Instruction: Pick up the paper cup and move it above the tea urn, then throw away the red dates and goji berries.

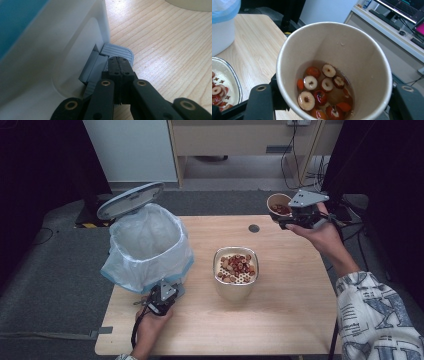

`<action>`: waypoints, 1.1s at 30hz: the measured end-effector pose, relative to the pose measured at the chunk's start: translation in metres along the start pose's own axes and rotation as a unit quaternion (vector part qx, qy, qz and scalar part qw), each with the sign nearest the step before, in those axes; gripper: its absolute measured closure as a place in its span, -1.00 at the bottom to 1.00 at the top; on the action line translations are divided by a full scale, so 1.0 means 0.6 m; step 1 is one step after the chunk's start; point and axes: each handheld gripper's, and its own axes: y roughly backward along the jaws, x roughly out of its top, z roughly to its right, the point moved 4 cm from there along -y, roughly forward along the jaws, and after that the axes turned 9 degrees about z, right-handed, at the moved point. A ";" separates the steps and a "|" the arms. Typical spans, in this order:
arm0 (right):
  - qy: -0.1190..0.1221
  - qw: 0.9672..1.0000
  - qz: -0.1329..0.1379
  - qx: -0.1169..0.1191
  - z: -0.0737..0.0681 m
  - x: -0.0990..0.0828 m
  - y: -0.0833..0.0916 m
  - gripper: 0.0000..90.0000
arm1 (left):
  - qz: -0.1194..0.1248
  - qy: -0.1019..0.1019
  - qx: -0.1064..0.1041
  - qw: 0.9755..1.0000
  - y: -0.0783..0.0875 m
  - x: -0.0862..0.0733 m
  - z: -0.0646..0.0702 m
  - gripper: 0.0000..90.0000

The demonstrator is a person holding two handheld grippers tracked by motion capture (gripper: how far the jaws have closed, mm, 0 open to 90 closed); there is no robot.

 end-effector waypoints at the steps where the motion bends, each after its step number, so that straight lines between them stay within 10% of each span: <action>1: 0.002 1.000 0.000 0.004 -0.001 0.002 -0.001 -0.23 | 0.000 0.000 0.001 1.000 0.000 0.000 0.000 0.99; 33: 0.059 0.998 -0.005 0.029 -0.045 0.047 -0.024 -0.23 | 0.000 -0.001 0.000 1.000 0.000 0.000 0.000 0.99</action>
